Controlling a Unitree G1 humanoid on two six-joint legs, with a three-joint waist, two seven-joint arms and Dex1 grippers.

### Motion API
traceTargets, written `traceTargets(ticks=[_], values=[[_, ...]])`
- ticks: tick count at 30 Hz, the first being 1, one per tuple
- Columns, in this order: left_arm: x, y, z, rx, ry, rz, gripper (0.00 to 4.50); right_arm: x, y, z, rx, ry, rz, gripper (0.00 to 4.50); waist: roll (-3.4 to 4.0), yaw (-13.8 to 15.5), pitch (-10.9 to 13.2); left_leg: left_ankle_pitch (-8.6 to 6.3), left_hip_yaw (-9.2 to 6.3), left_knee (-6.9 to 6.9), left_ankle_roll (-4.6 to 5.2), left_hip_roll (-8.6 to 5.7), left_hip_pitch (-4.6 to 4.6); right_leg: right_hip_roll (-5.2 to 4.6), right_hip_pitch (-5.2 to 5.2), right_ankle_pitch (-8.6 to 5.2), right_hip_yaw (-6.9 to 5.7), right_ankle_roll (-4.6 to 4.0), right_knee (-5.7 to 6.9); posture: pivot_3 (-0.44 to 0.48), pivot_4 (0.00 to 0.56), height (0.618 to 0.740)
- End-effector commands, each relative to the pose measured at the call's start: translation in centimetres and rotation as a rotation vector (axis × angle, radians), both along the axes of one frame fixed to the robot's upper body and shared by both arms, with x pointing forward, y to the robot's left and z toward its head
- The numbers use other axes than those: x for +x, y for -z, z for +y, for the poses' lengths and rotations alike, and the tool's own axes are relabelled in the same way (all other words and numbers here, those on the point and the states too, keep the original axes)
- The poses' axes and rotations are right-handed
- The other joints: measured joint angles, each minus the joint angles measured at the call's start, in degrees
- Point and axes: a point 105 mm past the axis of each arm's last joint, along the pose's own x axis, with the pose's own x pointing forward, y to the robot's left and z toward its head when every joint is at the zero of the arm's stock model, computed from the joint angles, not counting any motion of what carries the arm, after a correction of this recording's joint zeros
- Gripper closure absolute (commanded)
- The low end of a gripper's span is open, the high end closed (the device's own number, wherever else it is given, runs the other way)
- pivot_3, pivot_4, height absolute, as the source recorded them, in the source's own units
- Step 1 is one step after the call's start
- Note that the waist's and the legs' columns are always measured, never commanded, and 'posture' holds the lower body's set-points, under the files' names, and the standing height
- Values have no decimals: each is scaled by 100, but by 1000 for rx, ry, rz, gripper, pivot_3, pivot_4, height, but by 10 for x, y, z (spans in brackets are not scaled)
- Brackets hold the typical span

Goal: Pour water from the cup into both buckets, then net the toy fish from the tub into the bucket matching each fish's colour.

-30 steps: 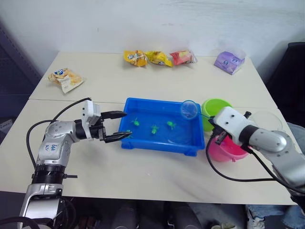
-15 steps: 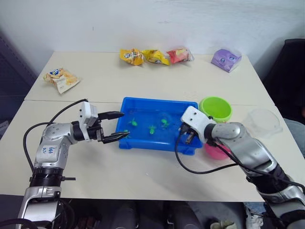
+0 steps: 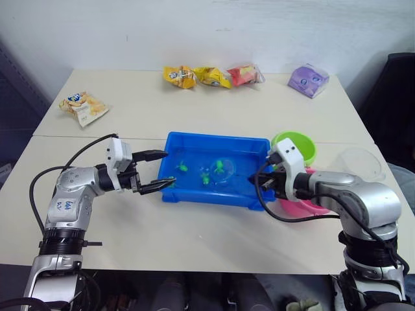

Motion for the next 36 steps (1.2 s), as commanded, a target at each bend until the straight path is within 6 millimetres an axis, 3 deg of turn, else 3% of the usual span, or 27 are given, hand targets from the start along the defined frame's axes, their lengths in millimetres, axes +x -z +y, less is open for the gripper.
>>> traceTargets(ticks=[1, 13, 21, 27, 36], values=[[-4, -11, -1, -6, 19, -38, 63, -10, -18, -9, 59, 33, -63, 4500, 0, 4, 0, 0, 0, 0, 0, 0, 0, 0, 0, 0, 0, 0, 0, 0, 150, 740], [3, -31, -22, -70, 113, -65, 63, -42, -50, -56, 107, 189, -227, 4500, 0, 15, 0, -3, 0, -2, 6, -1, -2, 0, 1, 0, 0, 0, -2, 0, 150, 740], [6, -44, -53, -131, 175, -50, 63, -47, -64, -127, -49, 480, -355, 4500, 0, 14, 0, -3, 1, -4, 5, -3, 0, 2, 5, 0, 0, 1, -4, 0, 150, 740], [0, -48, -67, -159, 205, -48, 63, -40, -58, -138, -86, 545, -393, 4500, 1, -3, 0, 3, 5, -4, -3, -2, 8, 5, 4, 0, 7, 1, -3, 0, 150, 740], [0, -46, -72, -185, 184, -32, 63, -26, -46, -146, -488, 447, -618, 4500, 0, 25, 0, 4, 6, -4, -4, -3, 7, 8, 7, 1, 7, 2, -5, 0, 150, 740]])
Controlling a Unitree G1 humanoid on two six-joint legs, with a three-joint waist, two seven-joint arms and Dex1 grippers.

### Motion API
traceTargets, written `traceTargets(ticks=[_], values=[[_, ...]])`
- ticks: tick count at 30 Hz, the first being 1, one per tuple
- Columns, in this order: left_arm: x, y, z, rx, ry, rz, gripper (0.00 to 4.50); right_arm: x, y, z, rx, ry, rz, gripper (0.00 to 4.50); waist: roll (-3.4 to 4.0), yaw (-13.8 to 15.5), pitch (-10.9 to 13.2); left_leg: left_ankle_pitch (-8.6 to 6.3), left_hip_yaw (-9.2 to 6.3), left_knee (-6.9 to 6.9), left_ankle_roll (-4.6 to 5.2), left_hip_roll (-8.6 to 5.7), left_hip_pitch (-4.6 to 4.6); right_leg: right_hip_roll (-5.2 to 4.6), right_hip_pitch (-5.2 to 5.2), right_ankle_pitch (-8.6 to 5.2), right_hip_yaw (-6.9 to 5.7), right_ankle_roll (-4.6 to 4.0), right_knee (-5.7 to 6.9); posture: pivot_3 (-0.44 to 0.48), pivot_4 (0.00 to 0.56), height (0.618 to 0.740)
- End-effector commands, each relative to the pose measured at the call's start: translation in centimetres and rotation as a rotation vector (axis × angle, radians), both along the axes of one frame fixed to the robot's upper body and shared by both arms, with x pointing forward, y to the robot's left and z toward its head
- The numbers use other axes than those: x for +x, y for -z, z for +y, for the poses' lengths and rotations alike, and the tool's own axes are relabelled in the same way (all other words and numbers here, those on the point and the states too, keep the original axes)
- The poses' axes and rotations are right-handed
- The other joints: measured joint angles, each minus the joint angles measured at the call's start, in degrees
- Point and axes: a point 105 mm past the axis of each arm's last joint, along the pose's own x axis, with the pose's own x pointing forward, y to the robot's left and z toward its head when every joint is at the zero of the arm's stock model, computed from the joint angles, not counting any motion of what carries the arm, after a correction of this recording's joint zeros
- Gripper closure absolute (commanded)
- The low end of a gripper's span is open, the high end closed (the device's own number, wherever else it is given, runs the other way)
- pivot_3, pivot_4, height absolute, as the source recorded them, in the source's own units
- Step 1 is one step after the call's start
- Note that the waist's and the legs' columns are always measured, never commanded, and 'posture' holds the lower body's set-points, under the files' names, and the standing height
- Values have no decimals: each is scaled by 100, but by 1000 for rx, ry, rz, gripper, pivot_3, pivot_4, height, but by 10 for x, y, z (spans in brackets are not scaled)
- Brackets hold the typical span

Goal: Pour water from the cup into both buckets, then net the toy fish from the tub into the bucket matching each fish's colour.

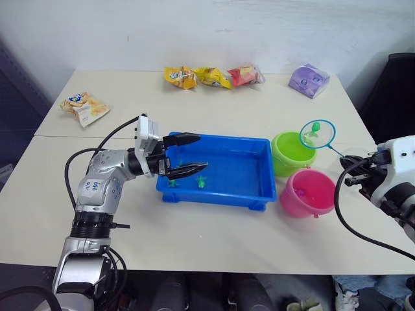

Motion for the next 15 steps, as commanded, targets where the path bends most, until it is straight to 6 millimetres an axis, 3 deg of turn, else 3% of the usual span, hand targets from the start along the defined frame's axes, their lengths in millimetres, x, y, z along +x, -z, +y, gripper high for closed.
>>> traceTargets(ticks=[1, 5, 10, 15], values=[[-5, -8, -4, -21, 12, -34, 63, 3, -7, -4, -203, -16, -99, 4500, 0, 5, 0, 0, 0, 0, 0, 0, 0, 0, 0, 0, 0, 0, 0, 0, 150, 740], [0, -10, -4, -84, -44, -30, 63, 6, -4, 1, -427, -83, -194, 4500, 0, 8, 0, 1, 2, 3, 0, 0, 4, 0, 3, 1, 1, 2, -4, 0, 150, 740], [2, -10, -5, -71, -89, -100, 63, 6, 16, 1, -625, -137, -191, 4500, 0, -2, 0, 6, 3, 2, -9, 0, 6, 2, 3, 1, 1, 2, -2, 0, 150, 740], [2, -8, -5, -61, -95, -103, 63, 9, 18, 0, -904, -162, -250, 4500, 0, -3, 0, 9, 6, 5, -12, 0, 9, 2, 4, 1, 4, 1, 1, 0, 150, 740]])
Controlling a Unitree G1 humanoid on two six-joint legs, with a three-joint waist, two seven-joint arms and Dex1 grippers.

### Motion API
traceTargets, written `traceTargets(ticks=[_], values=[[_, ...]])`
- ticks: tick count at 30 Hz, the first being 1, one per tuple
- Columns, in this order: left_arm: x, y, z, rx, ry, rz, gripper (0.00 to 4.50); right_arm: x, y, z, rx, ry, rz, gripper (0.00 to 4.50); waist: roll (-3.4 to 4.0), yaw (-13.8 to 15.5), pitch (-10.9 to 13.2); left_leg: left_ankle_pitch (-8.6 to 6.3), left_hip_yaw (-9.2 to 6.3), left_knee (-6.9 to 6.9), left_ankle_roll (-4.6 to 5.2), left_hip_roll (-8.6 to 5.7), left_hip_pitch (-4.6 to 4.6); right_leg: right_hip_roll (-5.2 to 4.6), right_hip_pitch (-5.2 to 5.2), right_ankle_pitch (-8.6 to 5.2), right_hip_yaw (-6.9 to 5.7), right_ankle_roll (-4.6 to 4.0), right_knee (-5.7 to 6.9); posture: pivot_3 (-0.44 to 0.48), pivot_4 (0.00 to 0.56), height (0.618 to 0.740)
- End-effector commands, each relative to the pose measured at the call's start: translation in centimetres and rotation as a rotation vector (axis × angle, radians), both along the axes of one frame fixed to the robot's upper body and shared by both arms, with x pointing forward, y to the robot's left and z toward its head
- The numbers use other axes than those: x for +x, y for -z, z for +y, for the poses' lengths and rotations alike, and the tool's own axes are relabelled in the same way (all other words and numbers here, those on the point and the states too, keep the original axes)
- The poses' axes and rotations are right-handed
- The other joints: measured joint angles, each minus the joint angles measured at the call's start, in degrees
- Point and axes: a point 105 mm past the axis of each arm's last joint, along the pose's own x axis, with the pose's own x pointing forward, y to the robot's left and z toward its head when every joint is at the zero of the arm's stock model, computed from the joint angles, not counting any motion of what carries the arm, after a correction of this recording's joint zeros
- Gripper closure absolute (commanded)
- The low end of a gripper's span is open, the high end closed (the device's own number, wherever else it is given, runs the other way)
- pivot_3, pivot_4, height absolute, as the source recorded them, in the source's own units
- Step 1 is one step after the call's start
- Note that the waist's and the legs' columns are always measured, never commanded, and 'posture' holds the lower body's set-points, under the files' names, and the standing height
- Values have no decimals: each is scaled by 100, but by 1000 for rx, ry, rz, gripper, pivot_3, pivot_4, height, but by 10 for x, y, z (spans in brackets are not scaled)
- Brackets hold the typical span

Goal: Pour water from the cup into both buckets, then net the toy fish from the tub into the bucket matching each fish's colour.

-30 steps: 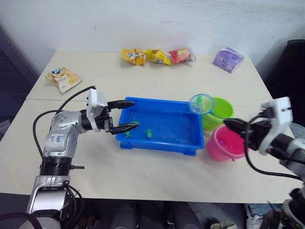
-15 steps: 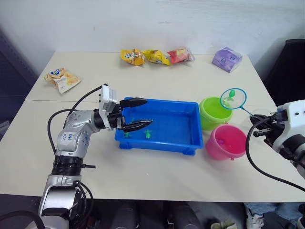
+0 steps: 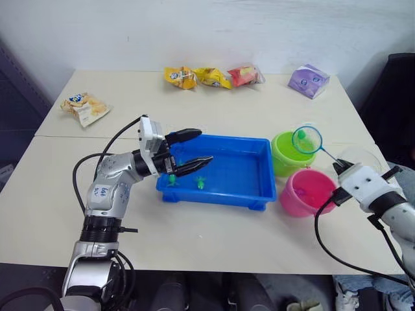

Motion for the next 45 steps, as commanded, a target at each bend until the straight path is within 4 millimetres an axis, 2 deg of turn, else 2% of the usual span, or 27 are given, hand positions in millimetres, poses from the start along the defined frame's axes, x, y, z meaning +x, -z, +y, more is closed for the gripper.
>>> traceTargets(ticks=[1, 5, 9, 13, 15, 17, 18, 23, 29, 32, 35, 39, 41, 45], values=[[-5, -8, -1, 12, 6, -50, 63, 0, -9, 0, -165, -24, -94, 4500, 0, 3, 0, 1, 0, 0, -1, 0, 1, 0, 0, 0, 0, 0, 0, 0, 150, 740], [-7, -7, -2, 22, 18, -46, 63, 0, -11, -3, -242, -20, -139, 4500, 0, 11, 0, 3, -1, 0, -4, 0, 1, 0, 0, 0, -1, 0, 0, 0, 150, 740], [-8, -8, -1, 29, 24, -38, 63, 1, -21, 3, -211, -51, -190, 4500, 0, -3, 0, 4, 0, 0, -8, 0, 2, 0, 1, 0, 0, 0, 1, 0, 150, 740], [-14, -5, 7, 69, 47, -43, 63, 2, -36, 23, 217, -128, -150, 4500, 1, -27, 0, 7, -1, 0, -10, 4, 5, 5, 2, 0, 0, 0, 3, 0, 150, 740], [-17, -1, 23, 107, 41, -42, 63, -5, -41, 62, 403, -353, 0, 4500, 1, -25, 0, 7, -2, 0, -11, 5, 7, 5, 4, 0, 0, 0, 6, 0, 150, 740], [-20, 4, 37, 143, 34, -28, 63, -17, -33, 93, 426, -508, 196, 4500, 3, -37, 1, 7, -2, 0, -11, 6, 8, 5, 3, 0, 1, 0, 8, 0, 150, 740], [-21, 5, 41, 154, 32, -25, 63, -20, -30, 98, 431, -526, 251, 4500, 3, -32, 1, 7, -3, -1, -11, 8, 9, 6, 3, 0, 0, -1, 7, 0, 150, 740], [-13, 11, 85, 235, -114, -24, 63, 3, 0, 126, 476, -390, 507, 4500, -1, -15, 0, 3, -14, 4, 6, 3, 7, -10, 9, -1, -8, -2, -3, 0, 150, 740], [-22, 22, 110, 351, -120, -10, 63, 23, 20, 145, 348, -352, 582, 4500, 0, 0, 0, 2, -16, -7, 5, 3, -11, -11, -10, -4, -12, -8, -11, 0, 150, 740], [-28, 26, 123, 378, -134, 22, 63, 32, 19, 157, 333, -370, 599, 4500, 0, -17, 0, -2, -15, -5, 9, 2, -13, -13, -10, -4, -12, -7, -14, 0, 150, 740], [-31, 27, 131, 396, -146, 32, 63, 36, 20, 168, 348, -389, 639, 4500, 0, -30, 0, -2, -15, -6, 10, 3, -12, -12, -13, -4, -11, -8, -9, 0, 150, 740], [-31, 27, 134, 405, -152, 33, 63, 28, 28, 181, 404, -428, 764, 4500, 0, -19, 0, -4, -15, -7, 14, 3, -12, -12, -15, -5, -13, -9, -7, 0, 150, 740], [-31, 27, 134, 407, -155, 30, 63, 26, 25, 188, 475, -445, 811, 4500, 0, -15, 0, -8, -15, -7, 20, 3, -16, -14, -15, -4, -14, -9, -8, 0, 150, 740], [-30, 27, 131, 401, -151, 33, 63, 30, 24, 191, 577, -417, 863, 4500, 0, -25, 0, -9, -14, -4, 22, 2, -17, -15, -14, -4, -13, -8, -7, 0, 150, 740]])
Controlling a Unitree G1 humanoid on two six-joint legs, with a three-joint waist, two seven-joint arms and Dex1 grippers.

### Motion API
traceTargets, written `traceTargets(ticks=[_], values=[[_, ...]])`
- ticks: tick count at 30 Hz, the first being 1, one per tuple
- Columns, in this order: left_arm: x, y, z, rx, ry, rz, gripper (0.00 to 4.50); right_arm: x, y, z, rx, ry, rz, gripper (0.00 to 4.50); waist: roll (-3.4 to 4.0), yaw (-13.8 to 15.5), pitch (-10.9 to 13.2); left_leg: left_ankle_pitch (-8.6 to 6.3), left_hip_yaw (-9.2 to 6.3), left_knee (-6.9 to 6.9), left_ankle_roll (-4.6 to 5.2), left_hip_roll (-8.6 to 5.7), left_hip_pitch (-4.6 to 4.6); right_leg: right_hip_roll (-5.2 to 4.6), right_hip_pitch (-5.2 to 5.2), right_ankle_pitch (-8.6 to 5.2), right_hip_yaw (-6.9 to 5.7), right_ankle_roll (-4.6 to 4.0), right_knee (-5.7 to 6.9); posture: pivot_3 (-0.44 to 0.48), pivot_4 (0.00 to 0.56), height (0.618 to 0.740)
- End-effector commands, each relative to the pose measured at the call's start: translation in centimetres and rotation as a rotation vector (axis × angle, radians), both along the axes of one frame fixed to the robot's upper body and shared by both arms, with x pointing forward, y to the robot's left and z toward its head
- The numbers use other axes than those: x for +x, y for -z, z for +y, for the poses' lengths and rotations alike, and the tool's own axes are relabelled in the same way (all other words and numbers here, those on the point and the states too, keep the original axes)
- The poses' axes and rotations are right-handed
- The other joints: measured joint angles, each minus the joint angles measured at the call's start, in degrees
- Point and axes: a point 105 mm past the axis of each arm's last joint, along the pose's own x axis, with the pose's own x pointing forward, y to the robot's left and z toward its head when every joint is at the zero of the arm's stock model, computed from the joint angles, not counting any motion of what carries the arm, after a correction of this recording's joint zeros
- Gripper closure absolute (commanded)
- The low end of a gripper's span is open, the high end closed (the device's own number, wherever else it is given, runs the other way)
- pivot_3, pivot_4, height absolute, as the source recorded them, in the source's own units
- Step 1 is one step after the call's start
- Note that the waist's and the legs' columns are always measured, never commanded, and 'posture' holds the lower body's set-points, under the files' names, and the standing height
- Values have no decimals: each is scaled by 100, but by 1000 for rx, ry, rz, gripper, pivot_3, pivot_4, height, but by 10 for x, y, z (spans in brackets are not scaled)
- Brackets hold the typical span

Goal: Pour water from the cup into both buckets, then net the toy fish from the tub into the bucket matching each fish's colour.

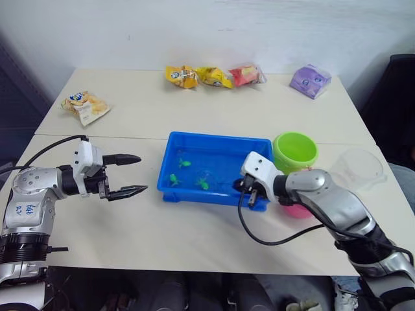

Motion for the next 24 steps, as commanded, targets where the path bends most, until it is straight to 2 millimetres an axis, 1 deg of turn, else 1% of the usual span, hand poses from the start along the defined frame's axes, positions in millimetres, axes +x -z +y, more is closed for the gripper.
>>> traceTargets(ticks=[1, 3, 7, 11, 15, 17, 19, 24], values=[[-2, -8, 0, 4, 1, -34, 63, 8, -14, -7, 83, 73, 26, 4500, 0, 0, 0, 0, 0, 0, 0, 0, 0, 0, 0, 0, 0, 0, 0, 0, 150, 740], [-1, -8, -3, 1, 3, -33, 63, 9, -19, -9, 138, 96, 72, 4500, 0, 1, 0, 0, -1, -1, 0, 0, 0, 0, -2, 0, -1, 0, 0, 0, 150, 740], [0, -9, -8, -13, 2, -35, 63, 10, -34, -12, 280, 138, 155, 4500, 0, -3, 0, 0, 0, -1, 0, 0, -1, 0, -2, 0, -1, 0, 1, 0, 150, 740], [1, -10, -16, -32, 23, -42, 63, -1, -50, -20, 406, 131, 244, 4500, 0, 2, 0, -1, 0, -3, 0, 0, -1, 0, -2, 0, -1, 0, 4, 0, 150, 740], [5, -20, -24, -62, 37, -85, 63, -10, -63, -41, 424, 173, 235, 4500, 0, 12, 0, -5, 0, -4, 8, 0, -5, 0, -3, 0, -1, 0, 9, 0, 150, 740], [8, -33, -32, -128, 48, -110, 63, -17, -71, -53, 435, 186, 205, 4500, 0, 25, 0, -5, -1, -3, 8, 0, -7, 0, -3, 0, -2, 1, 6, 0, 150, 740], [9, -40, -39, -167, 64, -118, 63, -22, -76, -61, 439, 199, 181, 4500, 0, 32, 0, -6, -3, -3, 10, 0, -9, 0, -3, 1, -4, 1, 6, 0, 150, 740], [13, -53, -65, -270, 126, -111, 63, -35, -89, -86, 451, 266, 72, 4500, 0, 4, 0, -6, -2, -4, 9, -1, -11, 1, -1, 2, -4, 4, 7, 0, 150, 740]])
